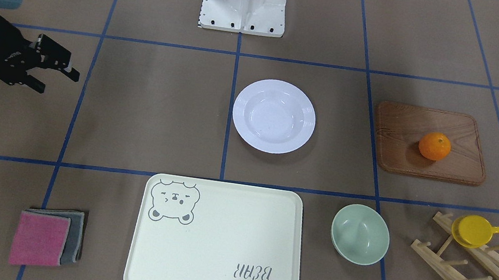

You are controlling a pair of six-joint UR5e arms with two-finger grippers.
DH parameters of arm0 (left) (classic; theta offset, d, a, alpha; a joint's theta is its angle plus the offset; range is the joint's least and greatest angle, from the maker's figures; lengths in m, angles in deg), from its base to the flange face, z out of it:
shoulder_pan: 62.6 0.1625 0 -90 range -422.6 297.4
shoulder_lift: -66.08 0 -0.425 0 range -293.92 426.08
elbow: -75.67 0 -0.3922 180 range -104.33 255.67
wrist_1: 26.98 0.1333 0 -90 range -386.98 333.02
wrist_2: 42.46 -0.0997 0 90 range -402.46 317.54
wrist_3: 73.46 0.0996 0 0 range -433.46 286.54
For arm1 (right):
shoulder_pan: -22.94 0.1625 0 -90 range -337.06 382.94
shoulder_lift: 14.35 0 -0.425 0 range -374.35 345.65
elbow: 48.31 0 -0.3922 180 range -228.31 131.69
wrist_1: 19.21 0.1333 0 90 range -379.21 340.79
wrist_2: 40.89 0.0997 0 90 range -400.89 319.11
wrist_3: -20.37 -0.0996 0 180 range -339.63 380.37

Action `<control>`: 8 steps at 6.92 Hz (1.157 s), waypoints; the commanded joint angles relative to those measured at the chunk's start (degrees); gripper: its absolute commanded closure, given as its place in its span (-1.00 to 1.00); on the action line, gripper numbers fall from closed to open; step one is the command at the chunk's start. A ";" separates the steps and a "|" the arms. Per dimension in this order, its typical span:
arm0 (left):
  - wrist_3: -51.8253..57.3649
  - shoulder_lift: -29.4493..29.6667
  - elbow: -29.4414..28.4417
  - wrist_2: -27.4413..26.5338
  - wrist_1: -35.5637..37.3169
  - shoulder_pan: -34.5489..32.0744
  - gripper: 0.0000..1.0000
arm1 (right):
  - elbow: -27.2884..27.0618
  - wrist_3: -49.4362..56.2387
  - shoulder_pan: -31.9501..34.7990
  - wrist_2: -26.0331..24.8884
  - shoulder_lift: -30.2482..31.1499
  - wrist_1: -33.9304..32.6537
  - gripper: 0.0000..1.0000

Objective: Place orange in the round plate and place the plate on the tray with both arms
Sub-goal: 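Move the left gripper over the orange while the right gripper approaches the white plate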

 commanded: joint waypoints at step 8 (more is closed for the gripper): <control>-24.24 4.04 -7.13 -3.44 -13.06 13.51 -0.96 | 1.15 -21.69 -17.47 -20.17 -5.11 16.38 -1.00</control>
